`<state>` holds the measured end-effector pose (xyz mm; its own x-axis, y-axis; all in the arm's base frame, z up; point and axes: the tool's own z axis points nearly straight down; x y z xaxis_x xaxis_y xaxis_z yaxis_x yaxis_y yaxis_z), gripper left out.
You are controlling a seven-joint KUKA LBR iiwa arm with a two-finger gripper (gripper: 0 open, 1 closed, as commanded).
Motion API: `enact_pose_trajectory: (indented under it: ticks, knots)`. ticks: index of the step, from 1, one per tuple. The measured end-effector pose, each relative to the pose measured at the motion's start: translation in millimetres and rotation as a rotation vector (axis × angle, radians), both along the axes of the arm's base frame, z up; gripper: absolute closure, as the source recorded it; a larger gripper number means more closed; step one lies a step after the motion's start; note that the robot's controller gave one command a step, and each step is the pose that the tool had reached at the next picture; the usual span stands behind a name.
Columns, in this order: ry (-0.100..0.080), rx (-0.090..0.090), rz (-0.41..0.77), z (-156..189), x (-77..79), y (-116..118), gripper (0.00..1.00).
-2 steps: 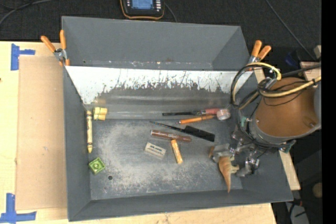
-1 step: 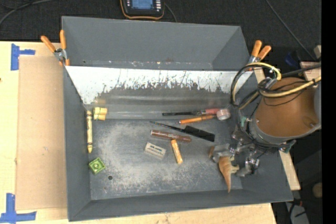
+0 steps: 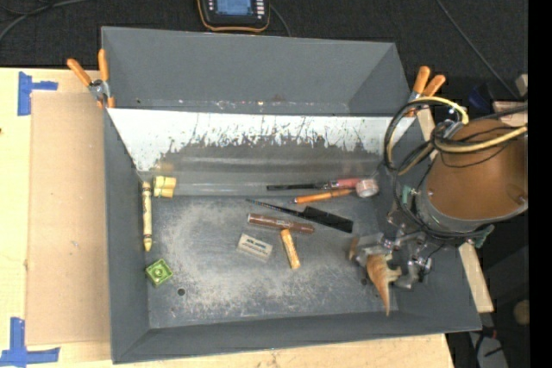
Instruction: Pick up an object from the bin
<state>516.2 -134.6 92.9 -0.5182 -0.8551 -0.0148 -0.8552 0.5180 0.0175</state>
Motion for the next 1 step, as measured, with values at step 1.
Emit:
enact_pose_trajectory:
  ticks: [1]
  knots:
    - [-0.003,-0.001,-0.005,23.3,0.7,-1.0,1.0]
